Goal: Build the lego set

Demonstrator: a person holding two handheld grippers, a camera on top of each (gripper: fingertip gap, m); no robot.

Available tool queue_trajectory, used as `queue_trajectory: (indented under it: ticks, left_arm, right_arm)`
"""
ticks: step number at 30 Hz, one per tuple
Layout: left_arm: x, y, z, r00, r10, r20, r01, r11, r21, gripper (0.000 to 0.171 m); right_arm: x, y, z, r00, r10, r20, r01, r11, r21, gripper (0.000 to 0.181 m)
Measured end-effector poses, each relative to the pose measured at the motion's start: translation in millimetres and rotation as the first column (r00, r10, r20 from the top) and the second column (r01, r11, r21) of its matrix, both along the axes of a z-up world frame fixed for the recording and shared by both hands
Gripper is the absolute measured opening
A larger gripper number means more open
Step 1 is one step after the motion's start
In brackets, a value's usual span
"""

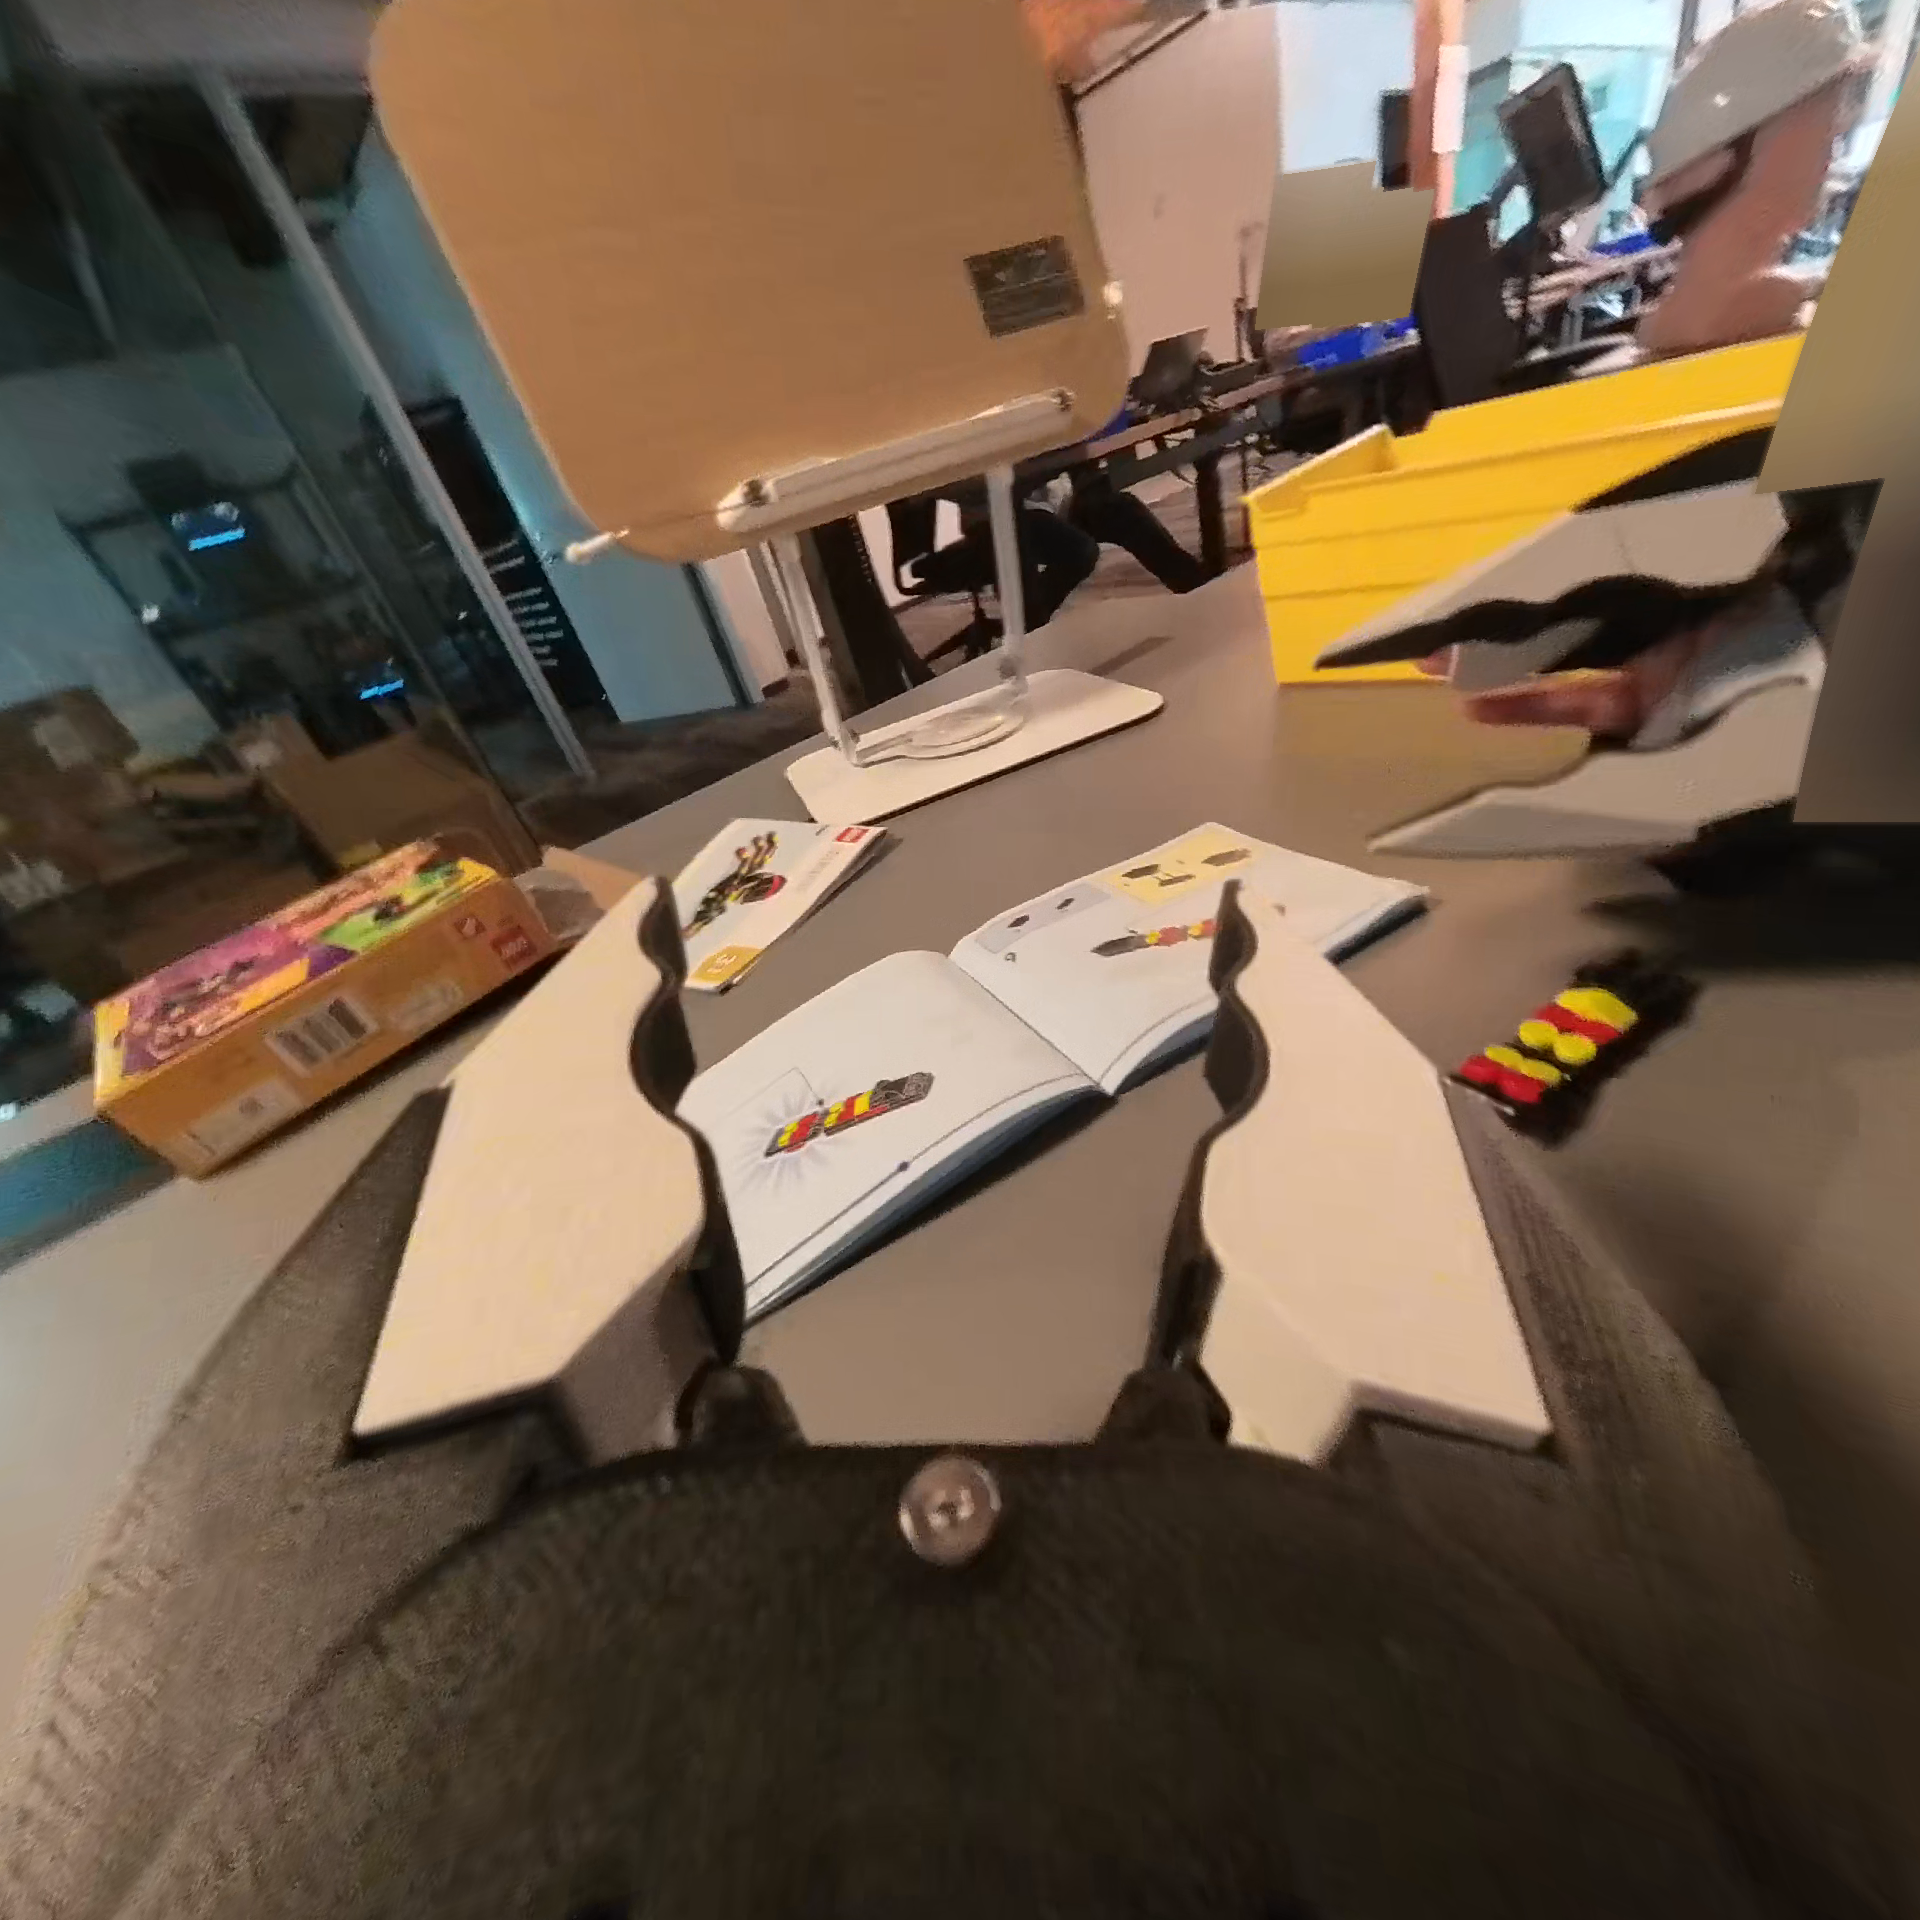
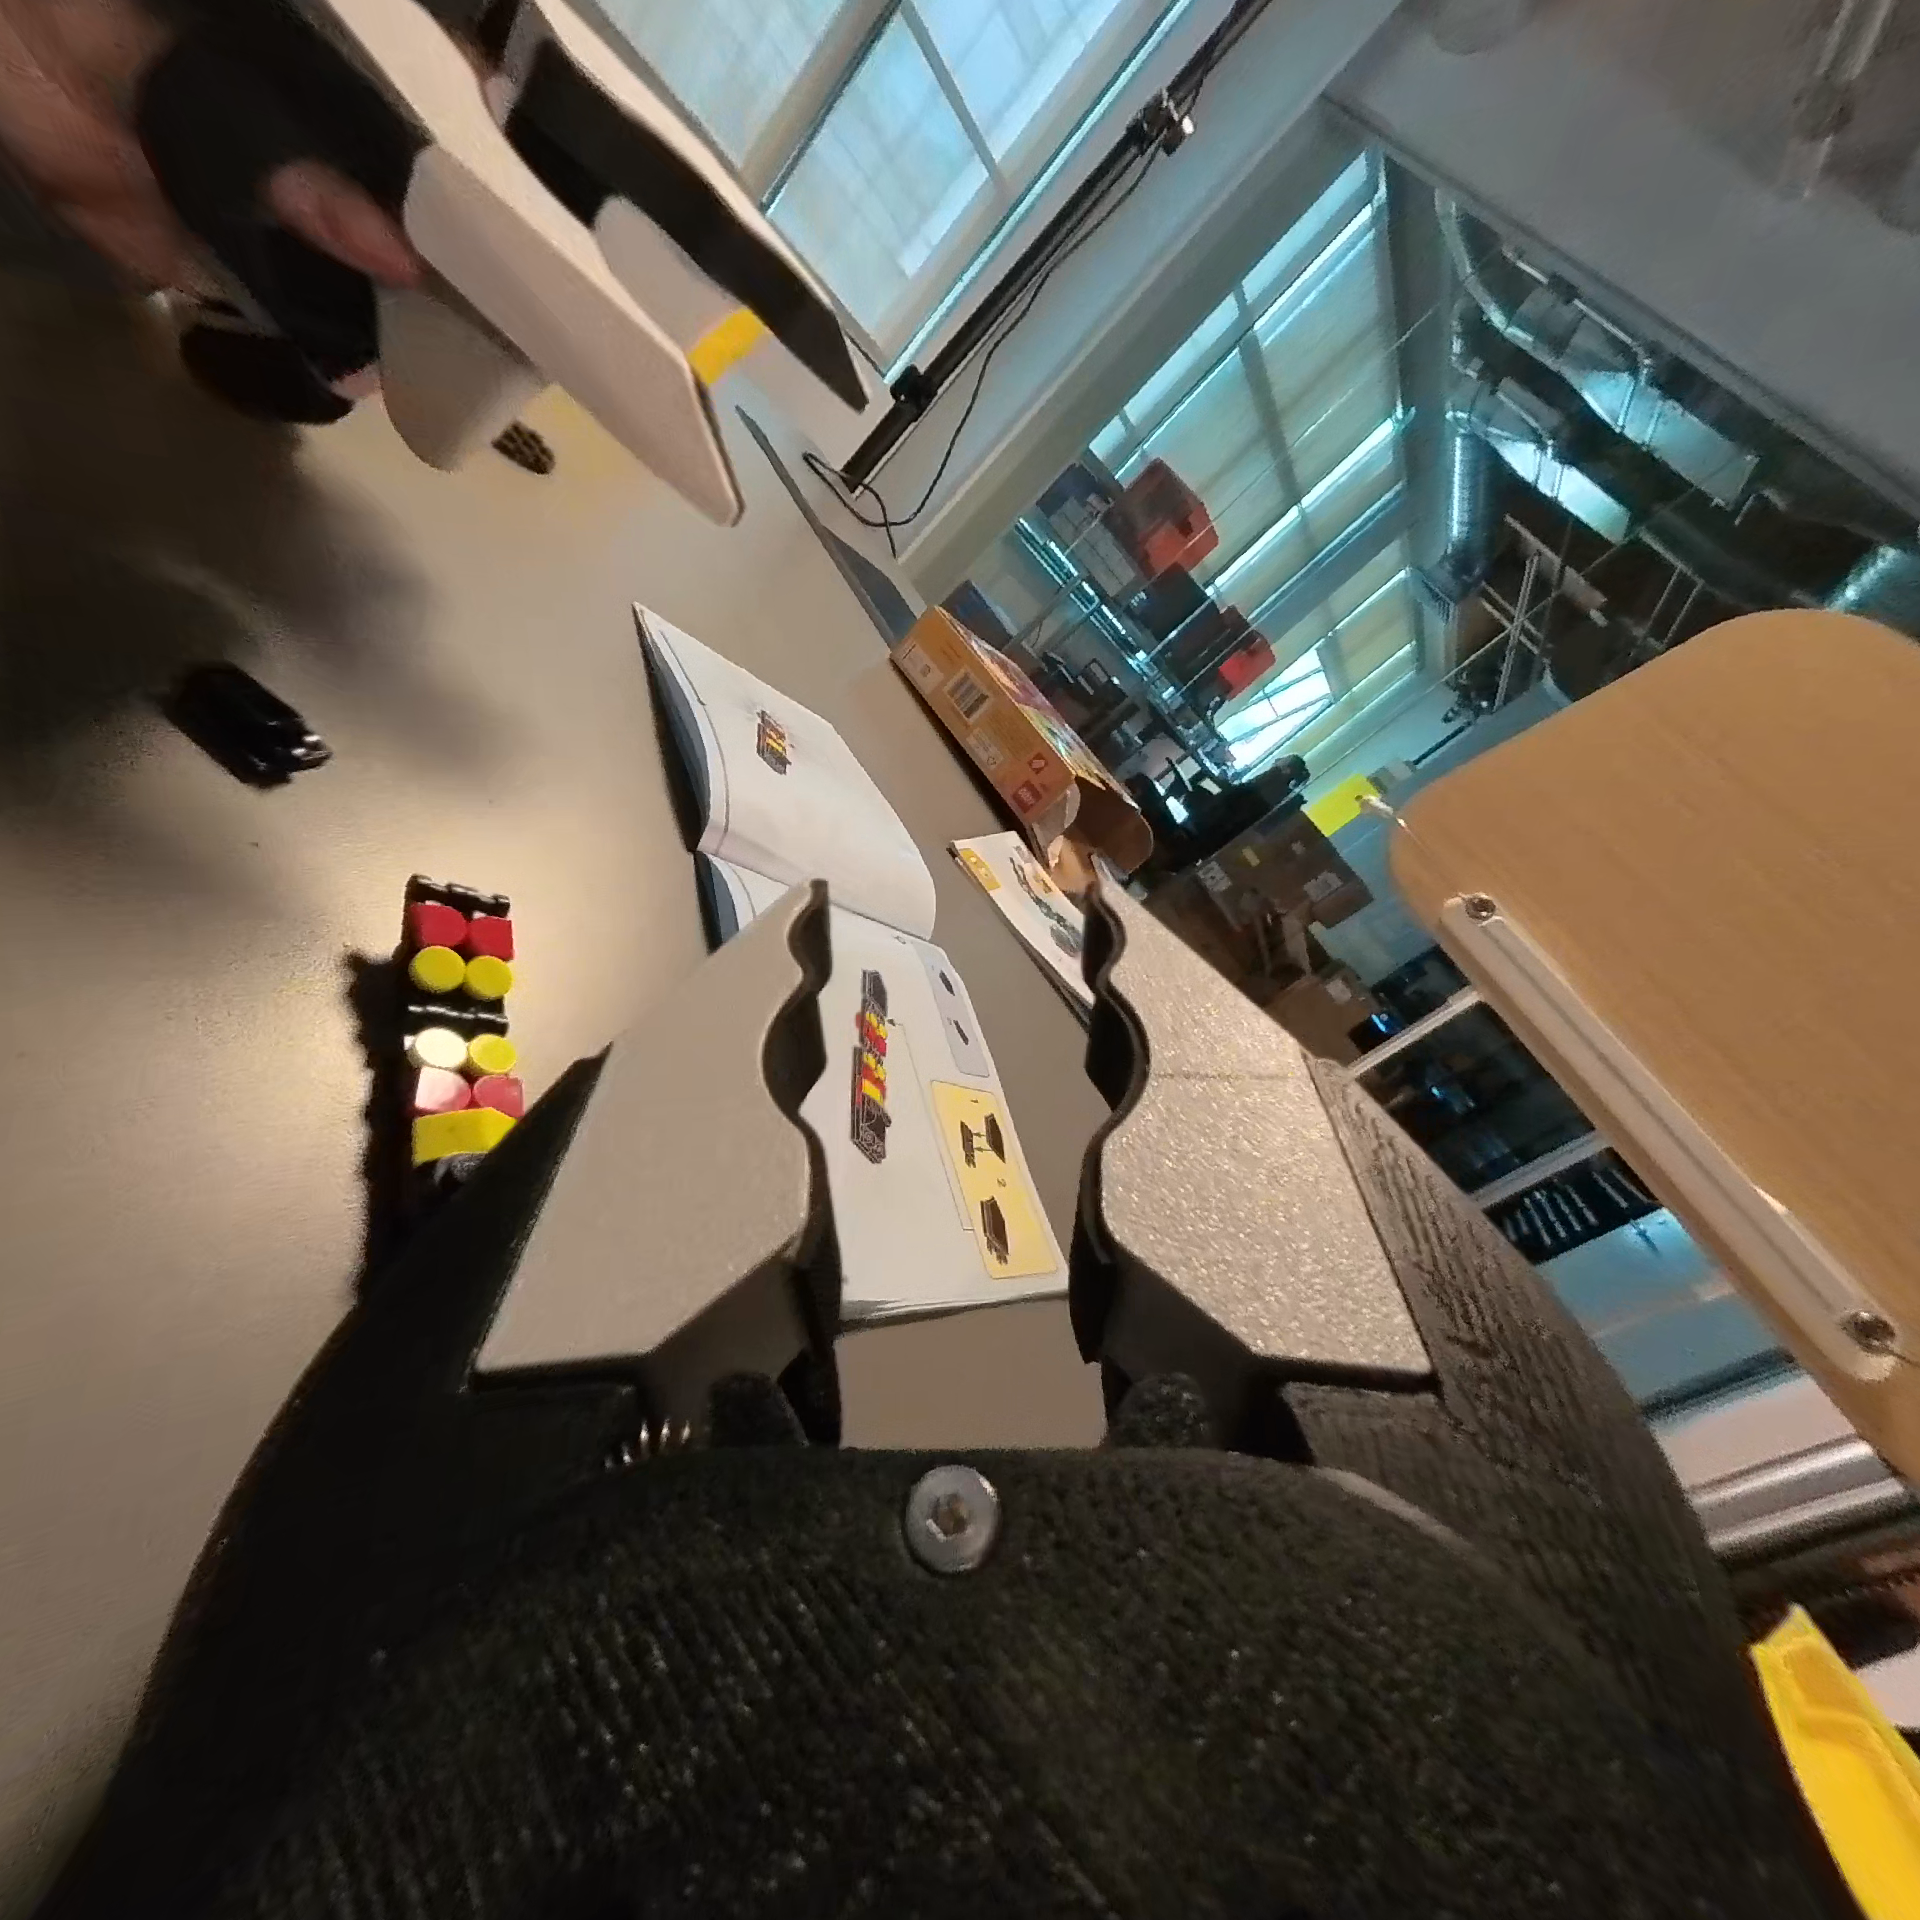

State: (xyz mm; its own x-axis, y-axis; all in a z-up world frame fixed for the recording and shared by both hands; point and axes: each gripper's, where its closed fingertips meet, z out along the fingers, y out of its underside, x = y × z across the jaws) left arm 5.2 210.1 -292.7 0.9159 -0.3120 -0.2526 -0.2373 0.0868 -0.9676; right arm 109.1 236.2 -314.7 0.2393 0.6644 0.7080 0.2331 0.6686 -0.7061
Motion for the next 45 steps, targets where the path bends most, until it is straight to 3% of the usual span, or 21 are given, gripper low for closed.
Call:
queue_trajectory:
  ticks: [6, 10, 13, 18, 25, 27, 29, 30, 32, 34, 37, 40, 43, 45]
  left_arm:
    - [-12.2, 13.3, 1.3, 0.986, 0.161, -0.034, -0.160, 0.987, 0.015, 0.129]
    - [-5.3, 14.1, 2.8, 0.993, 0.115, -0.040, -0.113, 0.992, 0.050, 0.132]
    - [-10.2, 13.6, 5.3, 0.995, 0.097, 0.030, -0.098, 0.994, 0.040, 0.132]
    - [-16.1, 11.2, 10.3, 0.991, 0.076, 0.110, -0.081, 0.996, 0.047, 0.132]
    - [-9.6, 1.7, 22.1, 0.997, 0.041, 0.066, -0.052, 0.983, 0.176, 0.130]
    - [-4.0, -1.3, 17.4, 0.999, 0.012, 0.045, -0.018, 0.990, 0.136, 0.116]
    - [20.7, -15.7, -7.3, 0.983, -0.181, -0.017, 0.180, 0.981, -0.071, 0.062]
    - [34.0, -27.9, -20.7, 0.952, -0.306, -0.023, 0.296, 0.935, -0.193, 0.051]
    - [44.3, -45.7, -40.8, 0.911, -0.408, 0.057, 0.394, 0.824, -0.407, 0.058]
    - [56.1, -64.6, -46.7, 0.856, -0.495, 0.149, 0.498, 0.711, -0.497, 0.048]
    - [58.7, -70.0, -57.6, 0.859, -0.502, 0.103, 0.465, 0.681, -0.566, 0.031]
    - [59.7, -69.5, -75.0, 0.876, -0.483, 0.011, 0.384, 0.682, -0.622, 0.021]
    - [67.6, -75.6, -88.9, 0.863, -0.506, -0.005, 0.372, 0.641, -0.672, 0.018]
    - [69.7, -75.4, -93.0, 0.863, -0.505, -0.023, 0.359, 0.645, -0.675, 0.018]
  right_arm:
    - [2.8, 13.4, 0.6, 0.998, -0.069, -0.007, 0.069, 0.997, -0.031, 0.053]
    - [7.8, 29.4, 5.6, 0.989, -0.143, -0.041, 0.139, 0.987, -0.078, 0.055]
    - [12.1, 43.5, 7.3, 0.976, -0.210, -0.051, 0.204, 0.973, -0.109, 0.056]
    - [14.6, 52.5, 0.6, 0.956, -0.292, -0.003, 0.292, 0.955, -0.051, 0.057]
    - [41.0, 83.4, 3.3, 0.874, -0.486, 0.000, 0.486, 0.873, 0.035, 0.053]
    - [50.3, 87.7, 11.3, 0.849, -0.528, -0.027, 0.527, 0.841, 0.122, 0.044]
    - [62.9, 97.2, 18.0, 0.796, -0.603, -0.050, 0.600, 0.776, 0.193, 0.038]
    - [69.7, 103.7, 19.5, 0.765, -0.642, -0.058, 0.638, 0.741, 0.210, 0.034]
    - [83.0, 120.5, 16.5, 0.706, -0.706, -0.053, 0.701, 0.687, 0.191, 0.029]
    - [99.4, 137.3, 13.0, 0.642, -0.765, -0.047, 0.763, 0.633, 0.130, 0.028]
    - [117.3, 148.9, 14.5, 0.596, -0.800, -0.075, 0.803, 0.595, 0.036, 0.028]
    - [113.9, 145.7, 15.2, 0.654, -0.751, -0.094, 0.752, 0.659, -0.034, 0.027]
    - [104.9, 142.2, 13.7, 0.704, -0.706, -0.075, 0.707, 0.707, -0.018, 0.026]
    - [98.9, 140.7, 10.4, 0.726, -0.685, -0.053, 0.686, 0.728, -0.008, 0.025]
